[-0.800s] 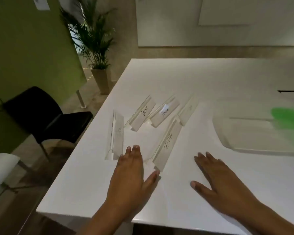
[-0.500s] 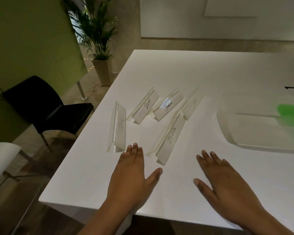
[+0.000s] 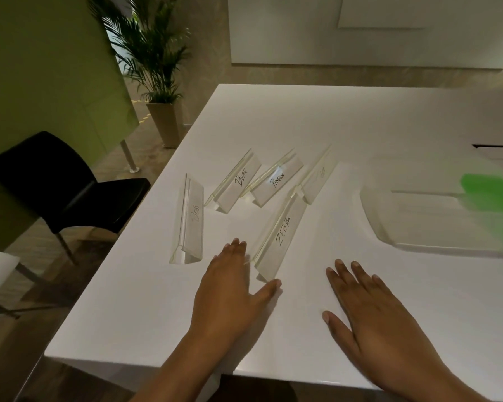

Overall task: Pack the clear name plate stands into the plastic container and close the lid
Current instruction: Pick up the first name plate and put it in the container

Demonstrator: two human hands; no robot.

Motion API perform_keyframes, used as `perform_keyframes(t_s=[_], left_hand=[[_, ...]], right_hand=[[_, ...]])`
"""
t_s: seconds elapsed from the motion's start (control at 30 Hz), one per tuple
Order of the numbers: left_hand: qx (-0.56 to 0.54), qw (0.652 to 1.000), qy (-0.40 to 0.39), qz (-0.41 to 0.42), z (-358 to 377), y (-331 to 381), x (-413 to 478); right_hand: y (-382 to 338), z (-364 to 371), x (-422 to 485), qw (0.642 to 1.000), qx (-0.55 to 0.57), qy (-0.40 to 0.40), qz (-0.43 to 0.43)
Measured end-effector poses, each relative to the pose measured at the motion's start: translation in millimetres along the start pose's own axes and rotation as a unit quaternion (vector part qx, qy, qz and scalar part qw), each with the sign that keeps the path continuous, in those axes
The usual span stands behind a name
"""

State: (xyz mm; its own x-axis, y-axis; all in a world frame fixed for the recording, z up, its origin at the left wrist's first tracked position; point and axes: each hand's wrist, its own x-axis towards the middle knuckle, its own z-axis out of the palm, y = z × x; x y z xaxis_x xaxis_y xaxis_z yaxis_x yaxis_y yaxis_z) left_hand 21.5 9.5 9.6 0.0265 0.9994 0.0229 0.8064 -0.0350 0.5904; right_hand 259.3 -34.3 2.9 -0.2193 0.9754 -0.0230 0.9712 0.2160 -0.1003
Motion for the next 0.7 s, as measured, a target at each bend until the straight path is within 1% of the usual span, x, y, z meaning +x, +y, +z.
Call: perform_keyframes(t_s=[0.1, 0.2, 0.27, 0.47, 0.6, 0.7], left_hand=[[-0.079, 0.997, 0.012, -0.013, 4.8, 15.0, 9.1], [-0.089, 0.996, 0.012, -0.031, 8.4, 24.0, 12.5], [-0.100, 0.994, 0.028, -0.027, 11.2, 25.1, 13.2], [-0.185, 0.980, 0.062, -0.036, 4.9, 15.2, 17.1], [-0.237, 0.970, 0.041, -0.033, -12.3, 4.9, 20.6], [-0.247, 0.968, 0.039, -0.026, -28.5, -2.4, 21.3]], right_hand=[[-0.8, 0.4, 1.1, 1.000, -0.007, -0.002, 0.003], [-1.8, 0.7, 3.2, 1.000, 0.003, -0.004, 0.008], [-1.8, 0.8, 4.1, 1.000, 0.006, -0.003, 0.007], [0.5, 2.9, 2.9, 1.000, 0.005, -0.002, 0.003], [1.9, 4.1, 3.9, 1.000, 0.013, -0.004, 0.005], [2.9, 4.4, 4.2, 1.000, 0.022, 0.001, 0.002]])
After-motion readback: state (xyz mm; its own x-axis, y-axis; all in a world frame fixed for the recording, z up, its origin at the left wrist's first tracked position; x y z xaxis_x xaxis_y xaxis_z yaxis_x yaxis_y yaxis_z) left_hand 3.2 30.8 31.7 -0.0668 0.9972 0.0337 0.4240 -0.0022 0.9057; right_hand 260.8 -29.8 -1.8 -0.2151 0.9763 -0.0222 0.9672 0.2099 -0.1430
